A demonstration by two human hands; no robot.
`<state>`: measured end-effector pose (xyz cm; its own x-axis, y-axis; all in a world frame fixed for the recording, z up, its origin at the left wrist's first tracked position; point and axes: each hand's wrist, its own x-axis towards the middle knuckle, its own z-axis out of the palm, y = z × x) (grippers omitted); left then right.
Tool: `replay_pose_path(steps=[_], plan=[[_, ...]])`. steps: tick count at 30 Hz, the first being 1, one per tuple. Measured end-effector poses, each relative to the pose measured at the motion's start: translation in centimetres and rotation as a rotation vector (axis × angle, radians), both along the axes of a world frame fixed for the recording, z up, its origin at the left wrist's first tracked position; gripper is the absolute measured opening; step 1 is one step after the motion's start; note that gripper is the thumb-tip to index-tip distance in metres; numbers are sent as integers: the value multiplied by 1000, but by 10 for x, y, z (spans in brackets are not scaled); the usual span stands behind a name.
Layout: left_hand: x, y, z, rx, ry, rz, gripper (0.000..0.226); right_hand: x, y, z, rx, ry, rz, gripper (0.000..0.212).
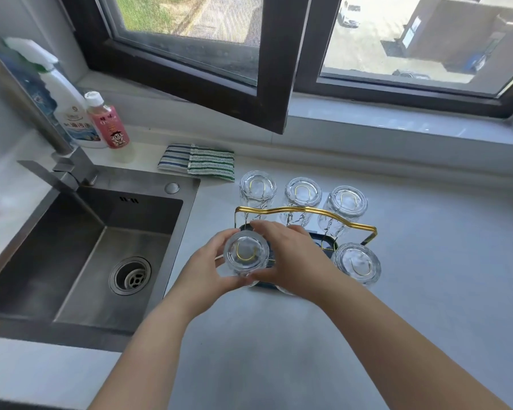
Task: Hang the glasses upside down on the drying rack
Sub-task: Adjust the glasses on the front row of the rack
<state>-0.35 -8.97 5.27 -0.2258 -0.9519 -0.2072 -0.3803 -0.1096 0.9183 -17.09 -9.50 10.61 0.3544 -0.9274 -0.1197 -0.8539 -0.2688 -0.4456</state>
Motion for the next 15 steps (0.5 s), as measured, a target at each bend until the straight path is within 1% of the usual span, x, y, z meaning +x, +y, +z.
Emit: replay_pose_path(steps=[5,11,13,15], plan=[[-1,-3,2,22,-23,-24,78,-2,1,0,-5,-29,-47,81],[-1,-3,6,22,-52,-56,78,-7,2,2,2,-67,-41,84],[-2,-1,8,3,-93,-78,83,-17,4,7,-1,-80,-49,87],[-2,1,14,-61,-170,-94,90,-34,7,12,-14,-81,-78,86]])
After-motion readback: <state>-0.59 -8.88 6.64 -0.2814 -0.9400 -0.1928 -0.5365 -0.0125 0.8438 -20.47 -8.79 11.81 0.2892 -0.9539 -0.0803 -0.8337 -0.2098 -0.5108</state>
